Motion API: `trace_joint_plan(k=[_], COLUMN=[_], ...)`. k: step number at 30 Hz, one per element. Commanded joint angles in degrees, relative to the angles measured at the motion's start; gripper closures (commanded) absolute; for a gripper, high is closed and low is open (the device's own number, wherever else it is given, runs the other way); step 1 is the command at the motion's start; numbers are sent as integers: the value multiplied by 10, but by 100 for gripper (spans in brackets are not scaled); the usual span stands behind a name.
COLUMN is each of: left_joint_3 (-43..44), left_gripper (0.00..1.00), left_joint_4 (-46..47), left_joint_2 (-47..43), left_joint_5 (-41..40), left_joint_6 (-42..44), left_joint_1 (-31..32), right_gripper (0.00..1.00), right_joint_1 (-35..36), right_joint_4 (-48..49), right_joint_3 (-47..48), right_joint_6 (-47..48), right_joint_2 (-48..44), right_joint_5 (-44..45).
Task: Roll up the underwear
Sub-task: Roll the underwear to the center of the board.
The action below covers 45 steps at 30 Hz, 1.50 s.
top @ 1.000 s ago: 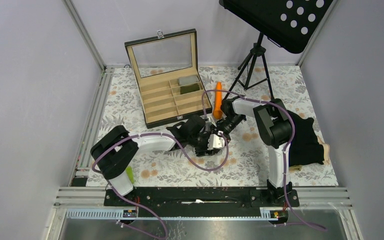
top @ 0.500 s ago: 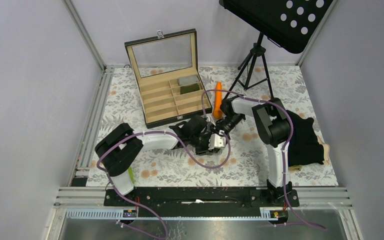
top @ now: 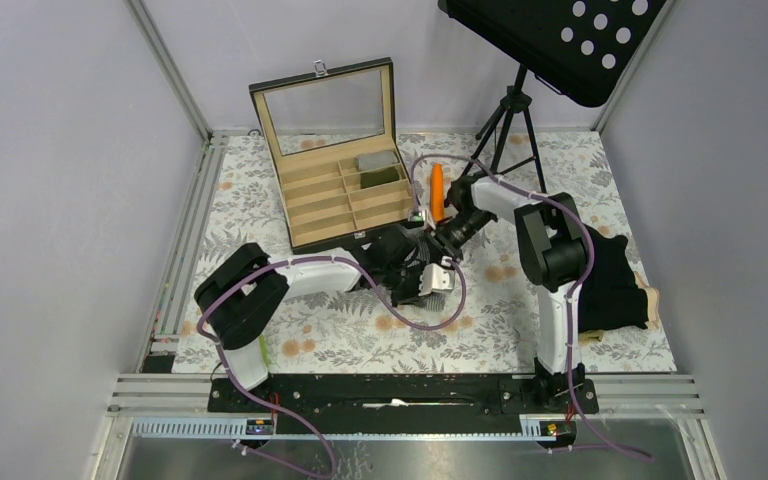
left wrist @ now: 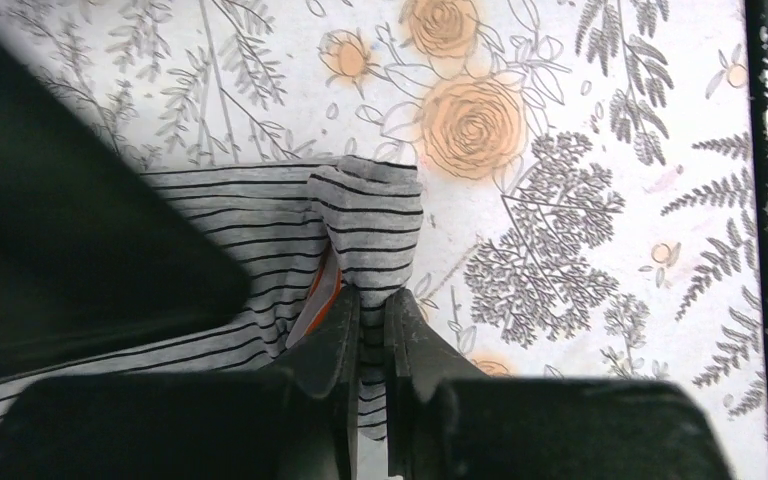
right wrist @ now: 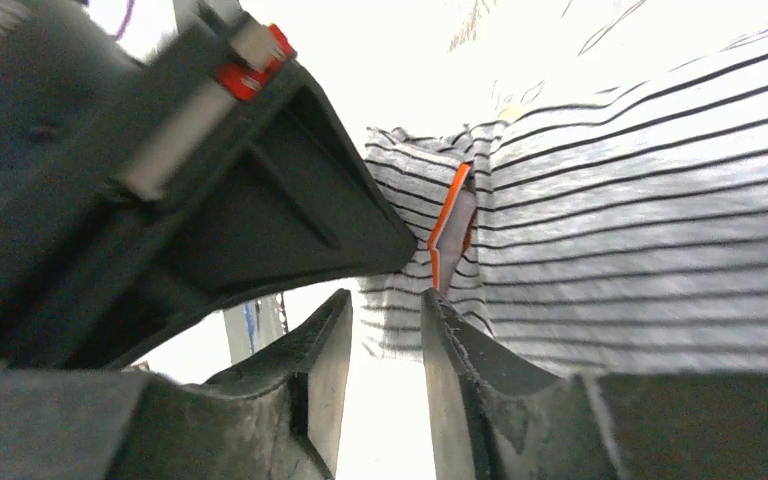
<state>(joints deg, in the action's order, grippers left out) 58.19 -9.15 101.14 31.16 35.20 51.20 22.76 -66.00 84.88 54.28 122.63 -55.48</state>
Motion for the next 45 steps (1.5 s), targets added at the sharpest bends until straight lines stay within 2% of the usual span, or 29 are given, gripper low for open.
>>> trace_joint_plan(k=[1, 3, 6, 13, 19, 24, 28, 34, 36, 38, 42, 45], left_joint_3=[18, 34, 50, 62, 97, 150, 190, 249, 253, 254, 261, 290], left_gripper=[100, 100, 100, 100, 100, 100, 100, 100, 100, 100, 100, 100], left_joint_4=[-80, -103, -135, -170, -218, -275, -285, -346, -356, -356, -348, -354], left_joint_2=[6, 12, 19, 34, 78, 124, 165, 221, 223, 227, 251, 286], left_joint_5=[27, 39, 59, 95, 138, 172, 207, 223, 223, 219, 217, 235], left_joint_6=[14, 5, -2, -31, -51, -32, -59, -36, -22, -19, -44, -67], left_joint_1=[3, 3, 3, -1, -14, -33, -61, -67, -68, -68, -73, -86], right_gripper=[60, 60, 67, 75, 77, 78, 77, 74, 71, 70, 70, 70], right_joint_1=[-21, -21, -19, -18, -18, -18, -18, -45, -69, -100, -157, -181], right_joint_4=[-42, 1, 73, 168, 203, 230, 216, 116, 80, 65, 84, 177], right_joint_3=[50, 42, 27, -14, -21, -23, -15, 73, 126, 190, 273, 196], right_joint_6=[-13, -55, -124, -191, -225, -240, -232, -190, -173, -195, -288, -318], right_joint_2=[-21, -16, -7, 2, 13, 20, 18, -42, -64, -76, -110, -208], right_joint_5=[-57, -56, -21, 64, 78, 137, 108, 57, 49, 43, 62, 94])
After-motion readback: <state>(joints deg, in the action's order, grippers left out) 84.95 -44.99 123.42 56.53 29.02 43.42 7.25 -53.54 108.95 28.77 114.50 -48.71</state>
